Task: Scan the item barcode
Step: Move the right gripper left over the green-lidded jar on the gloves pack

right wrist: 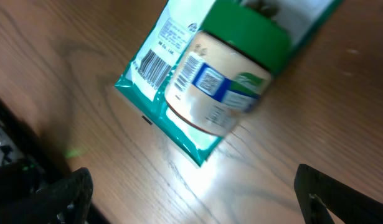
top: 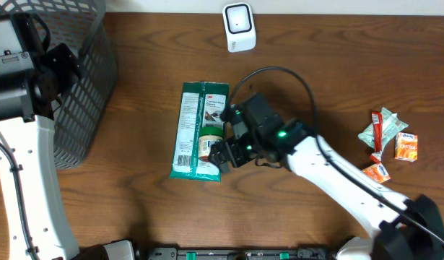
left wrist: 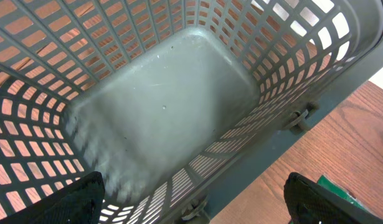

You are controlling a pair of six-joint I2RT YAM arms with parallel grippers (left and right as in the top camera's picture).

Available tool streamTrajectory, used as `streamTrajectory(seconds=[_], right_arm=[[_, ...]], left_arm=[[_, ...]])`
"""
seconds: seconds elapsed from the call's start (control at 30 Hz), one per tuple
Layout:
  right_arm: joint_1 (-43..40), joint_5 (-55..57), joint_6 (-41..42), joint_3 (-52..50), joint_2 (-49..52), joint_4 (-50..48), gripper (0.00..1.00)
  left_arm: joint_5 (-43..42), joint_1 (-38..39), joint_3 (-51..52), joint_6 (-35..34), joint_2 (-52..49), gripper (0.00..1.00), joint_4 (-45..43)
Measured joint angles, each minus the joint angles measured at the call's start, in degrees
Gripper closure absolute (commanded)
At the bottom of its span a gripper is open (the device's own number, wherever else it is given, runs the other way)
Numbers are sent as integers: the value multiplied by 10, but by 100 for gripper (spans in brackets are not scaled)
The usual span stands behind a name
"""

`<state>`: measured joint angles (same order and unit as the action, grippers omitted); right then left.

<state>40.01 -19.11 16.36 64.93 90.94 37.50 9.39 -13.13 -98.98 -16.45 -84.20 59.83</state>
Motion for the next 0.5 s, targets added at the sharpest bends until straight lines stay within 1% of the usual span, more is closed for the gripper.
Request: streamTrajectory(seconds=[0.17, 0.33, 0.43, 0.5], right_arm=[[33, 10, 6, -2, 38, -21, 1], [36, 11, 7, -2, 42, -29, 1], [32, 11, 9, 1, 42, -21, 1], [26, 11, 10, 17, 43, 2, 1]], left_arm=[[0, 0, 0, 0, 0, 8, 0], [0, 0, 0, 0, 0, 8, 0], [0, 0, 0, 0, 0, 8, 0], [0, 0, 0, 0, 0, 7, 0]])
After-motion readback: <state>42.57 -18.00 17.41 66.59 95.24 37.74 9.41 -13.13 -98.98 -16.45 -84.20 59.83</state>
